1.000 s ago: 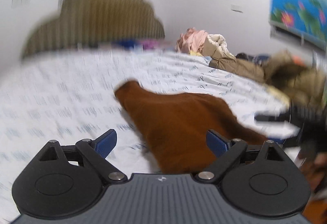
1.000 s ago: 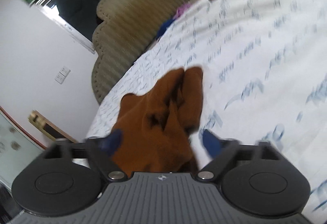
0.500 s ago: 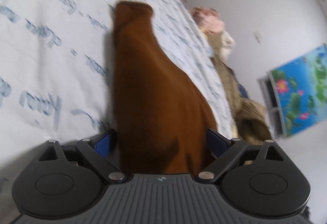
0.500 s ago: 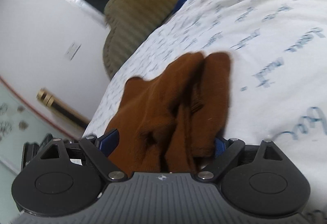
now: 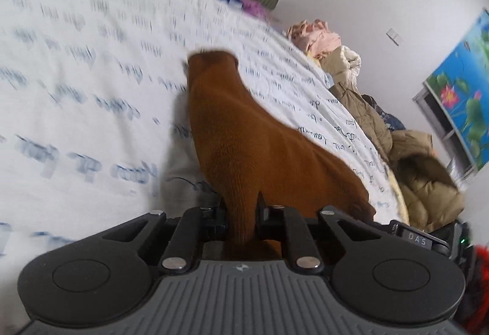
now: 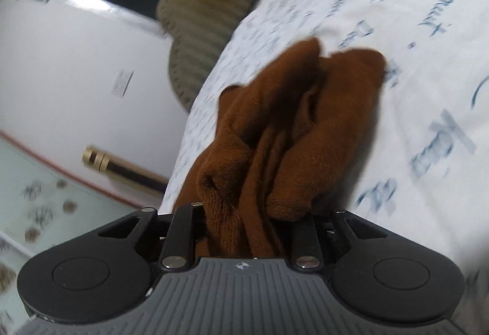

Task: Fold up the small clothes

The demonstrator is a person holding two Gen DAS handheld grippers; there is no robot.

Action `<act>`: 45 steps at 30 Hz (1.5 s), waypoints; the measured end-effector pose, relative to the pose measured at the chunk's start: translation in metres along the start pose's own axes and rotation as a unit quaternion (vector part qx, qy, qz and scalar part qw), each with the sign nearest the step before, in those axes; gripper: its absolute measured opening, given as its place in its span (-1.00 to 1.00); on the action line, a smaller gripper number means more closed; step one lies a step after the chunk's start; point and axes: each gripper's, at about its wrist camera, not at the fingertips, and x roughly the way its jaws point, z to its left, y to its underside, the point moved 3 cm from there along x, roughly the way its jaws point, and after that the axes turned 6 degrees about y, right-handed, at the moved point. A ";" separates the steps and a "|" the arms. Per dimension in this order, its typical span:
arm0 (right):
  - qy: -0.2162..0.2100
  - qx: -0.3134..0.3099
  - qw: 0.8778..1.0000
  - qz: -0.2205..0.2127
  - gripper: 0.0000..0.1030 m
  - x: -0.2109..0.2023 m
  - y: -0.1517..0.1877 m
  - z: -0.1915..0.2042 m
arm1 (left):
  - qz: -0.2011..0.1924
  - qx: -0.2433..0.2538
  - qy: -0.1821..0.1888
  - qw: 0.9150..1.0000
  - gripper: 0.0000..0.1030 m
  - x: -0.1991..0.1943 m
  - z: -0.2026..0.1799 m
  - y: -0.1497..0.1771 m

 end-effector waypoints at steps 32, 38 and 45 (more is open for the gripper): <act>0.210 -0.156 0.959 -0.106 0.93 -0.023 0.003 0.029 | 0.007 0.207 -0.187 0.960 0.72 0.007 -0.030 0.009; 0.087 -0.038 0.995 -0.034 0.97 0.003 -0.043 -0.025 | 0.047 0.102 -0.102 0.988 0.72 0.056 0.001 -0.050; 0.027 -0.040 0.998 0.033 0.33 0.065 -0.086 -0.026 | 0.079 -0.064 0.000 0.995 0.70 0.129 0.044 -0.100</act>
